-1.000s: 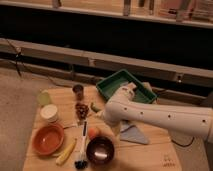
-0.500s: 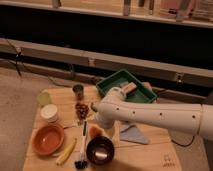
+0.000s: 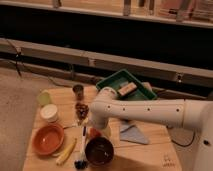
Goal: Place apple in purple bowl
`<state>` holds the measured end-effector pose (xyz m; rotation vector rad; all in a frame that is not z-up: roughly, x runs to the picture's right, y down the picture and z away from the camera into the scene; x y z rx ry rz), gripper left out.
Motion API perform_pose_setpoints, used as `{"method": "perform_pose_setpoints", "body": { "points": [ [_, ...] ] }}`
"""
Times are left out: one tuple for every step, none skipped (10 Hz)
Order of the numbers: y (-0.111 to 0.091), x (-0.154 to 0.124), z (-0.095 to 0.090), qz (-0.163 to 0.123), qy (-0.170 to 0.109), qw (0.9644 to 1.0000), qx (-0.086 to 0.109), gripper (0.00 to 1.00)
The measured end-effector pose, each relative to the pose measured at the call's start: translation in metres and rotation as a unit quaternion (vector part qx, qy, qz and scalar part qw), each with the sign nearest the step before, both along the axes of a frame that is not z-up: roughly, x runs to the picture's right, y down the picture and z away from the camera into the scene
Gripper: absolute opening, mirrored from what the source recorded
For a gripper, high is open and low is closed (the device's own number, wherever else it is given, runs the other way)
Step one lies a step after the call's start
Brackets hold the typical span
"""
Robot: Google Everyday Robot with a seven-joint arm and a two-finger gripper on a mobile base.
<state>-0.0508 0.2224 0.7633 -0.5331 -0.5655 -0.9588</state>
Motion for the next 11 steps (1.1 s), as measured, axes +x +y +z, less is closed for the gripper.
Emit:
{"method": "perform_pose_setpoints", "body": {
  "points": [
    [0.003, -0.001, 0.003, -0.005, 0.001, 1.0, -0.004, 0.8],
    [0.007, -0.003, 0.007, -0.011, 0.001, 0.9999, -0.007, 0.8],
    [0.01, -0.004, 0.011, -0.015, 0.004, 0.9998, -0.01, 0.8],
    [0.011, -0.004, 0.013, -0.016, 0.006, 0.9998, -0.011, 0.8],
    [0.011, -0.005, 0.015, -0.017, 0.008, 0.9998, -0.011, 0.8],
    [0.01, -0.005, 0.017, -0.017, 0.01, 0.9998, -0.01, 0.8],
    [0.01, -0.006, 0.018, -0.018, 0.011, 0.9997, -0.008, 0.8],
    [0.009, -0.008, 0.019, -0.019, 0.011, 0.9997, -0.007, 0.8],
    [0.007, -0.01, 0.02, -0.02, 0.01, 0.9997, -0.004, 0.8],
    [0.005, -0.012, 0.022, -0.02, 0.01, 0.9997, -0.002, 0.8],
    [0.004, -0.012, 0.023, -0.02, 0.009, 0.9998, 0.0, 0.8]
  ]
}}
